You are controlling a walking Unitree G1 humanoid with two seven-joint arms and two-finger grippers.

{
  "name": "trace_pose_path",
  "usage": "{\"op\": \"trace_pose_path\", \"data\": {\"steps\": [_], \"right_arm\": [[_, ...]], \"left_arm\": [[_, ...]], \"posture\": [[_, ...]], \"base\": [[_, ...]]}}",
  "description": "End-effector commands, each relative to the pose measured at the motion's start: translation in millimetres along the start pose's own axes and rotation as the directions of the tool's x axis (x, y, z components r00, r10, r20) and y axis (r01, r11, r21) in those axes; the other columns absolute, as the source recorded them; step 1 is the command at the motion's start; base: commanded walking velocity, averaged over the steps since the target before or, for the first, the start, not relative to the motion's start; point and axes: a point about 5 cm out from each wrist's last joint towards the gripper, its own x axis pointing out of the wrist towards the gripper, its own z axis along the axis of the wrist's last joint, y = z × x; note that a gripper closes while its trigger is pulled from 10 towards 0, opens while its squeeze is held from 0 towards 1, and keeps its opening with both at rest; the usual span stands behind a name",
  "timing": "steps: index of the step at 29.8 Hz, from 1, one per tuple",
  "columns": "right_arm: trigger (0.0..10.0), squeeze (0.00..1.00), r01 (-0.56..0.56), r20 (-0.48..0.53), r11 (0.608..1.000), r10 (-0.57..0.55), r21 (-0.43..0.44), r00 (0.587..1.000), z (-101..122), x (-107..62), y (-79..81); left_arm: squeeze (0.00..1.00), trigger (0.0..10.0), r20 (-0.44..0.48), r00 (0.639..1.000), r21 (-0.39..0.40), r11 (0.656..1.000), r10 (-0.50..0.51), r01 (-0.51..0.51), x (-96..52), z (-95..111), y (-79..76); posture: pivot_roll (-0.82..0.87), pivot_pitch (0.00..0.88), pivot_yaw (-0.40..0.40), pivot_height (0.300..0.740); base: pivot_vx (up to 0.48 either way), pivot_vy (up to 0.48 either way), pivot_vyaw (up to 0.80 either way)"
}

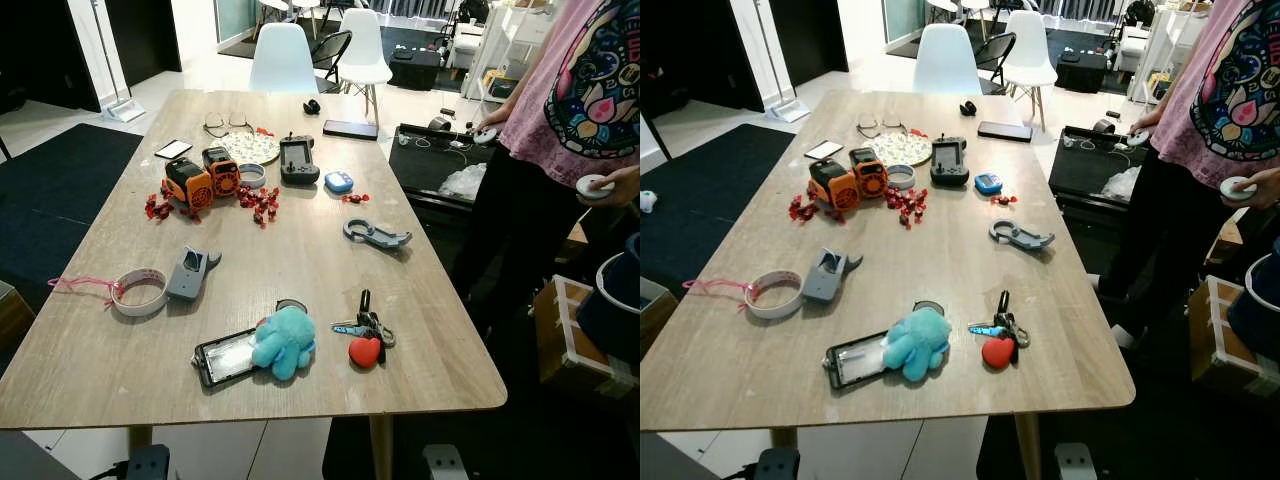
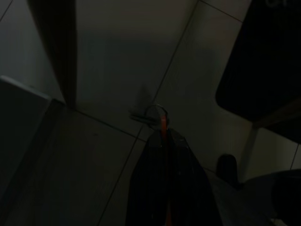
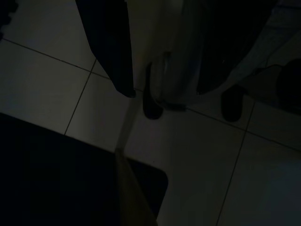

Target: Hang keys on a hook

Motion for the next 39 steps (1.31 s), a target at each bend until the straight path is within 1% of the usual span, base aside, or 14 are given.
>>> {"op": "trace_pose_path", "data": {"steps": [1,8,21,33,39], "right_arm": [[10.0,0.0,0.0,-0.02,1.0,0.0,-0.004,1.0,-4,-0.7,-0.3],[10.0,0.0,-0.002,-0.02,1.0,0.002,-0.005,1.0,-5,-1.1,-0.7],[10.0,0.0,-0.005,-0.012,1.0,0.005,-0.006,1.0,-3,-0.7,0.3],[10.0,0.0,-0.009,-0.011,1.0,0.009,-0.004,1.0,-3,-0.3,2.3],[10.0,0.0,-0.01,-0.009,1.0,0.01,0.001,1.0,-4,-0.4,3.1]], "left_arm": [[0.0,10.0,-0.012,1.0,-0.019,1.0,0.021,-0.021,-2.6,-4,5.1],[0.0,10.0,0.002,0.999,-0.049,0.998,0.04,-0.04,-4.3,-4,9.7],[0.0,10.0,0.056,0.998,-0.048,0.998,0.03,-0.027,-3.2,2,6.7],[0.0,10.0,0.08,0.996,-0.039,0.999,0.025,-0.022,-2.2,7,6.6],[0.0,10.0,0.109,0.993,-0.027,0.999,0.039,-0.036,-2.3,10,7.4]], "posture": [[0.06,0.043,-0.04,0.74],[0.06,0.046,-0.042,0.74],[0.07,0.046,-0.046,0.74],[0.07,0.049,-0.042,0.74],[0.07,0.051,-0.04,0.74]], "base": [[-0.319,0.0,0.0],[-0.343,0.0,0.0],[-0.37,0.0,0.0],[-0.371,0.0,0.0],[0.0,0.0,0.0]]}}
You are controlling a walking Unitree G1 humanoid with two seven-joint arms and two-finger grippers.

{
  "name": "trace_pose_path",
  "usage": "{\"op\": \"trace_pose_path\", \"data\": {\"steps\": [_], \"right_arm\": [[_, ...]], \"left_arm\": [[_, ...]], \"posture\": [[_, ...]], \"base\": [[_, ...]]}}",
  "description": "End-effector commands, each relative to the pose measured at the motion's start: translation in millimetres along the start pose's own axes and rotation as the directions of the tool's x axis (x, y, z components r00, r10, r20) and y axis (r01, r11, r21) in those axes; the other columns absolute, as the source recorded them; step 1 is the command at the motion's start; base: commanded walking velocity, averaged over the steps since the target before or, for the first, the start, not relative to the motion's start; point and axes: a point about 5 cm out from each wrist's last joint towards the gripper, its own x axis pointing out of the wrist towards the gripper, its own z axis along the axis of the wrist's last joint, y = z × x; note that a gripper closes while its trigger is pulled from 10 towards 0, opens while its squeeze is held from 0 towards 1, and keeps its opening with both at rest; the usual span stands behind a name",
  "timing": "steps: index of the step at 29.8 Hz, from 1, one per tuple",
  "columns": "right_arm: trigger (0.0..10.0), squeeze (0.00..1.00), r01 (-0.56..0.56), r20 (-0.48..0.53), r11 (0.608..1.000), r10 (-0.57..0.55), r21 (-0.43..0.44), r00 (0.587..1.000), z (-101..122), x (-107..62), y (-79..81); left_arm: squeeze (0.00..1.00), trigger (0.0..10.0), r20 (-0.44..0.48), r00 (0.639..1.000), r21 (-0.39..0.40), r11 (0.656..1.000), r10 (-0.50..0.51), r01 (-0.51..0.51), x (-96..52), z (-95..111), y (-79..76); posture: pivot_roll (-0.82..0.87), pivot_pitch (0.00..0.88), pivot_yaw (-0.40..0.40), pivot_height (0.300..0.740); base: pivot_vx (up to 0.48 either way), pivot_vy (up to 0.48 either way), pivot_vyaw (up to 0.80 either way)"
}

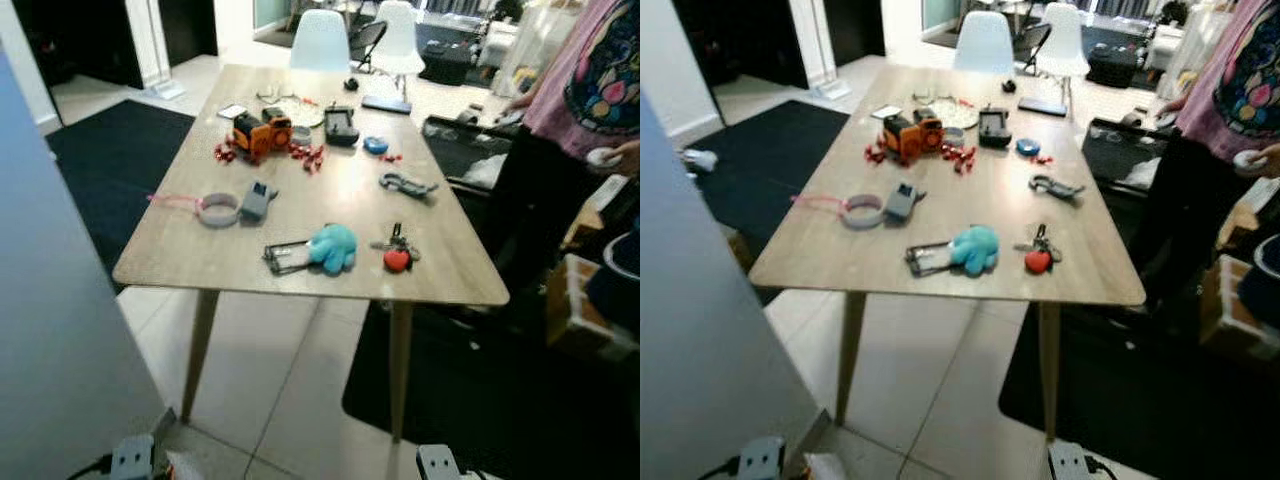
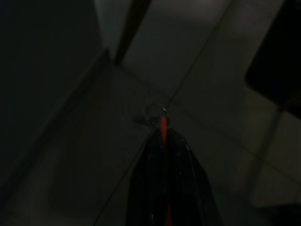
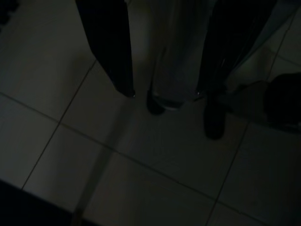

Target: Hang keys on a hook

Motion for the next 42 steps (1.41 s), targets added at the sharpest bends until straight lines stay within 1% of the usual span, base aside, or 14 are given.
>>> {"op": "trace_pose_path", "data": {"steps": [1,18,32,39,42], "right_arm": [[10.0,0.0,-0.002,0.001,1.0,0.002,-0.005,1.0,-0.6,-0.2,0.0],[10.0,0.0,-0.023,-0.001,0.999,0.023,-0.042,1.0,0.3,0.1,1.7],[10.0,0.0,-0.024,-0.006,0.999,0.024,-0.049,1.0,-0.6,0.0,1.9],[10.0,0.0,-0.023,-0.006,0.998,0.022,-0.051,1.0,-0.3,-0.1,1.3],[10.0,0.0,-0.024,-0.004,0.998,0.024,-0.051,1.0,0.7,0.3,2.0]], "left_arm": [[0.0,10.0,0.018,1.0,0.005,1.0,-0.002,0.002,1.1,3.0,-0.9],[0.0,10.0,0.026,1.0,0.001,1.0,-0.01,0.01,0.6,2.1,-3.9],[0.0,10.0,0.032,0.999,-0.005,1.0,0.006,-0.006,0.0,1.6,-3.5],[0.0,10.0,0.042,0.998,-0.024,0.999,0.038,-0.037,0.4,3.3,-1.5],[0.0,10.0,0.049,0.997,-0.057,0.997,0.06,-0.057,0.8,4.5,0.2]], "posture": [[0.07,0.05,-0.04,0.74],[0.08,0.048,-0.043,0.74],[0.08,0.052,-0.046,0.74],[0.08,0.059,-0.047,0.74],[0.08,0.073,-0.046,0.74]], "base": [[0.0,0.0,0.0],[0.0,0.0,0.0],[0.0,0.0,0.0],[0.0,0.0,0.0],[0.0,0.0,0.0]]}}
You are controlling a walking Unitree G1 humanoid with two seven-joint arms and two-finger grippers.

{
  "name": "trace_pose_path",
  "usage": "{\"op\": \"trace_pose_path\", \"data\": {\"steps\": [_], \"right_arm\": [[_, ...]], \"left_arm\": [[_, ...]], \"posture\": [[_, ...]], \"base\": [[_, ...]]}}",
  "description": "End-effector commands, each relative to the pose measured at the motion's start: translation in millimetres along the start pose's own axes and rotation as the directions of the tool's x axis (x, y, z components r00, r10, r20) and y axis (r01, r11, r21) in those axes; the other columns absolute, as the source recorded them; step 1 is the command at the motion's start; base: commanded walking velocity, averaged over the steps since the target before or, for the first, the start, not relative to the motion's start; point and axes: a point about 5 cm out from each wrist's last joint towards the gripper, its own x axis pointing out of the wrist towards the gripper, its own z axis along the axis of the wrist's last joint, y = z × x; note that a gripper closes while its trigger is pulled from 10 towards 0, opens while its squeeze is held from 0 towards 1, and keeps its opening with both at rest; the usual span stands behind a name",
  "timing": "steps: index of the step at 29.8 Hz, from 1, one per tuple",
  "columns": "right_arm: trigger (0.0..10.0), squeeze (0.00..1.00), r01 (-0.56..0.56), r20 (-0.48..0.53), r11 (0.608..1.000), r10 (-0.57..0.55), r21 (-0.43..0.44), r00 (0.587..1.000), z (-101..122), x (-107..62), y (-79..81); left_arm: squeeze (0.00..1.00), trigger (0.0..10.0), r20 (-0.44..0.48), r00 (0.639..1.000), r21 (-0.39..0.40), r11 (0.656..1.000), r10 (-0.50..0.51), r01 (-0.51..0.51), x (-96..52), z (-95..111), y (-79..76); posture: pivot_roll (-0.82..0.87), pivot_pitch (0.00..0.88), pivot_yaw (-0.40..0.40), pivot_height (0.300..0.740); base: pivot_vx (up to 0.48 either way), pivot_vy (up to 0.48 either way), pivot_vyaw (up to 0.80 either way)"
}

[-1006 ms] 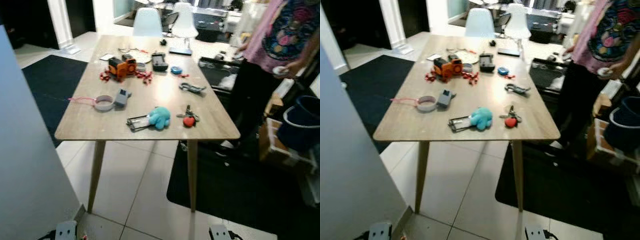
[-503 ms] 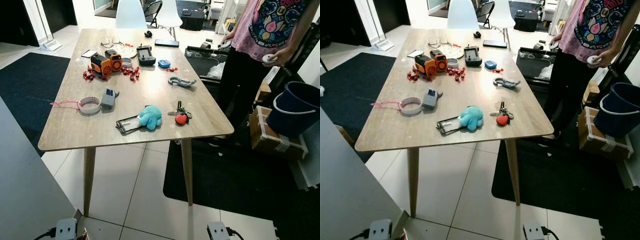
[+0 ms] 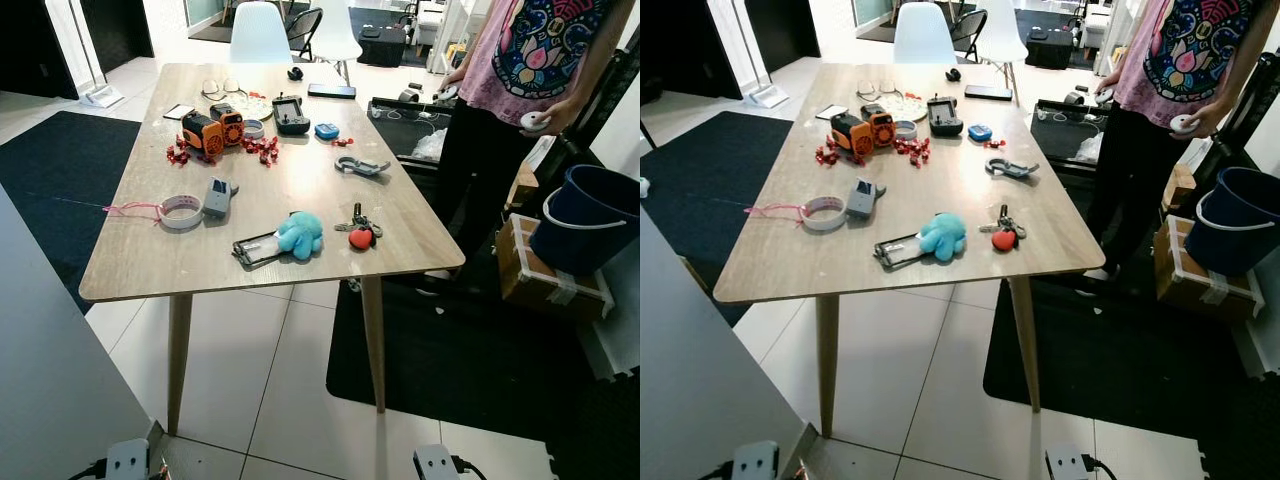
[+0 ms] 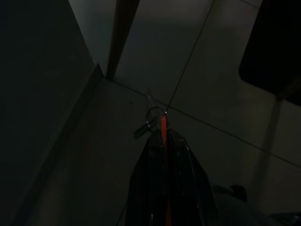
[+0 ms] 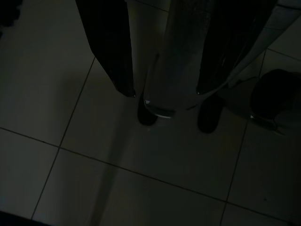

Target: Hang keys on a hook

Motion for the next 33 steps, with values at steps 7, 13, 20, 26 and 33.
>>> {"op": "trace_pose_path", "data": {"steps": [7,13,20,26,33], "right_arm": [[10.0,0.0,-0.004,-0.007,1.0,0.004,-0.003,1.0,-1,0.1,1.3],[10.0,0.0,-0.008,-0.003,1.0,0.008,-0.007,1.0,1,1.1,2.9],[10.0,0.0,-0.007,0.0,1.0,0.007,-0.006,1.0,3,1.7,3.6],[10.0,0.0,-0.002,-0.002,1.0,0.002,-0.003,1.0,3,1.7,3.2],[10.0,0.0,0.001,-0.005,1.0,-0.001,-0.001,1.0,2,1.3,2.2]], "left_arm": [[0.0,10.0,0.014,0.999,-0.044,0.999,0.029,-0.028,-0.3,0,-1.5],[0.0,10.0,0.022,0.999,-0.036,0.999,0.027,-0.026,0.1,1,-2.5],[0.0,10.0,0.022,0.999,-0.04,0.999,0.029,-0.028,1.3,2,-4.0],[0.0,10.0,0.011,1.0,-0.024,0.999,0.025,-0.024,5.6,6,-7.5],[0.0,10.0,0.022,1.0,-0.01,1.0,0.002,-0.002,9.6,12,-13.3]], "posture": [[0.09,0.082,-0.048,0.74],[0.09,0.085,-0.049,0.74],[0.09,0.087,-0.045,0.74],[0.09,0.089,-0.041,0.74],[0.09,0.09,-0.039,0.74]], "base": [[0.0,-0.267,0.0],[0.0,-0.48,0.0],[0.0,0.0,0.0],[0.0,0.0,0.0],[0.0,0.0,0.0]]}}
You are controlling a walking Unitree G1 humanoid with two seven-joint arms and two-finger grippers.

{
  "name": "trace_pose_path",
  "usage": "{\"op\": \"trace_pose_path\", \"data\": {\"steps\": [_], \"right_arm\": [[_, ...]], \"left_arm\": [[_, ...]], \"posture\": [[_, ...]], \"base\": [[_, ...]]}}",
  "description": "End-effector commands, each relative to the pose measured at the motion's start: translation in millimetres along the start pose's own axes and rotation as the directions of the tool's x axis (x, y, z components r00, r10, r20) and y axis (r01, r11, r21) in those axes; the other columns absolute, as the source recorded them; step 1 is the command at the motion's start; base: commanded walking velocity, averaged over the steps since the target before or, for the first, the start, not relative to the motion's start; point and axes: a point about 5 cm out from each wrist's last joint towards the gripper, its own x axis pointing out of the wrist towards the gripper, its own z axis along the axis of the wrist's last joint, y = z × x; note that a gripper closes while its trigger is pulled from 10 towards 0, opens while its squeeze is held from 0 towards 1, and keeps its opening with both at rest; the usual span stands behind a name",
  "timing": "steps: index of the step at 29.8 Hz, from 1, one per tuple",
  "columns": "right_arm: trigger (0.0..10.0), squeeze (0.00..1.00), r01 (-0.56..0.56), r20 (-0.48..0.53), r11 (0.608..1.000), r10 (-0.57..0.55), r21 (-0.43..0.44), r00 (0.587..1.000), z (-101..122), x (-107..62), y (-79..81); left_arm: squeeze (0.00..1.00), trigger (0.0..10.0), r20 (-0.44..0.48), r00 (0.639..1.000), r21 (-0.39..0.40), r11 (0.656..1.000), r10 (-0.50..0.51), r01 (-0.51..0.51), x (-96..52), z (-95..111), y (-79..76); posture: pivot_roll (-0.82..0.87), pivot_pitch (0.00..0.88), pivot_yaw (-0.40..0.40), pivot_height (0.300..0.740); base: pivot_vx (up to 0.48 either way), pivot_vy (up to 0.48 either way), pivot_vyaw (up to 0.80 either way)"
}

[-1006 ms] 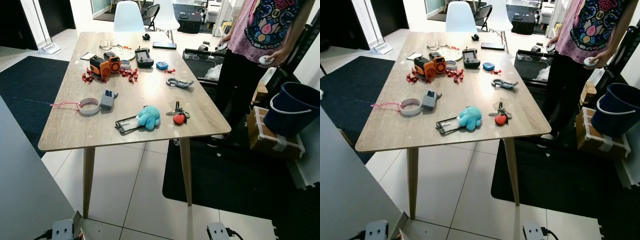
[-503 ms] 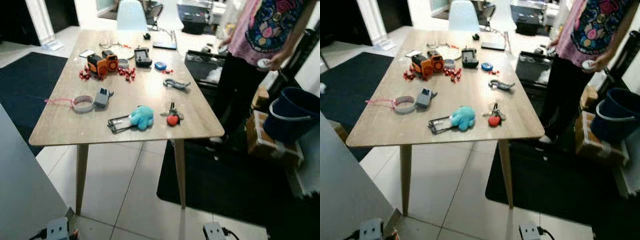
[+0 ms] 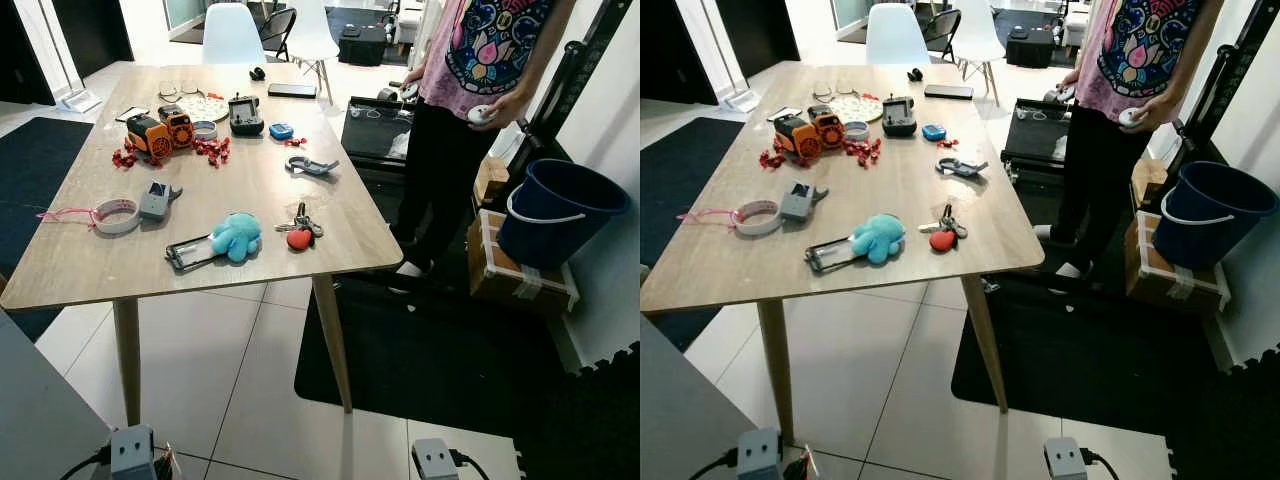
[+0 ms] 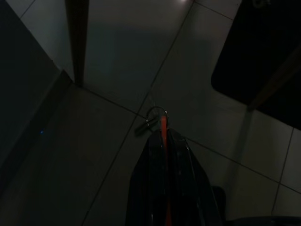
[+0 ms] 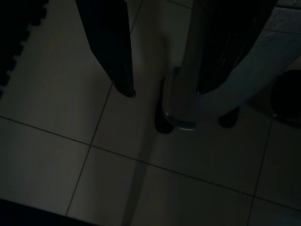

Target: Hang keys on a hook

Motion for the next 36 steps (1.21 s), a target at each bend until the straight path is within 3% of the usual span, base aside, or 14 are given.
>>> {"op": "trace_pose_path", "data": {"steps": [1,5,11,15,30,36], "right_arm": [[10.0,0.0,0.004,-0.018,1.0,-0.004,0.006,1.0,-4.9,-0.8,0.3],[10.0,0.0,0.006,-0.017,1.0,-0.006,0.006,1.0,-4.9,-1.0,-0.3],[10.0,0.0,0.007,-0.016,1.0,-0.007,0.005,1.0,-4.4,-1.1,-1.3],[10.0,0.0,0.009,-0.014,1.0,-0.009,0.007,1.0,-4.1,-1.1,-1.7],[10.0,0.0,0.0,-0.016,1.0,-0.001,-0.008,1.0,-4.4,-1.4,-2.2],[10.0,0.0,-0.004,-0.014,1.0,0.004,-0.011,1.0,-2.8,-1.0,-1.9]], "left_arm": [[0.0,10.0,-0.007,1.0,0.013,1.0,-0.004,0.004,-0.3,-1.0,-0.7],[0.0,10.0,-0.004,1.0,0.043,0.999,-0.009,0.009,0.8,0.7,-2.6],[0.0,10.0,-0.038,0.999,0.071,0.998,0.004,-0.001,1.3,-1.8,-3.4],[0.0,10.0,-0.04,0.997,0.04,0.997,0.064,-0.062,0.5,-3.4,-1.0],[0.0,10.0,-0.03,0.998,0.046,0.998,0.046,-0.045,1.6,0.2,-3.7],[0.0,10.0,-0.028,0.997,0.069,0.995,0.067,-0.065,1.8,0.9,-2.3]], "posture": [[0.09,0.09,-0.039,0.74],[0.09,0.09,-0.039,0.74],[0.09,0.092,-0.039,0.74],[0.09,0.092,-0.04,0.74],[0.08,0.094,-0.036,0.74],[0.08,0.094,-0.036,0.74]], "base": [[0.0,0.0,0.0],[0.0,0.0,0.0],[0.0,-0.471,0.0],[0.0,0.0,0.0],[0.0,0.0,0.0],[0.0,0.0,0.78]]}}
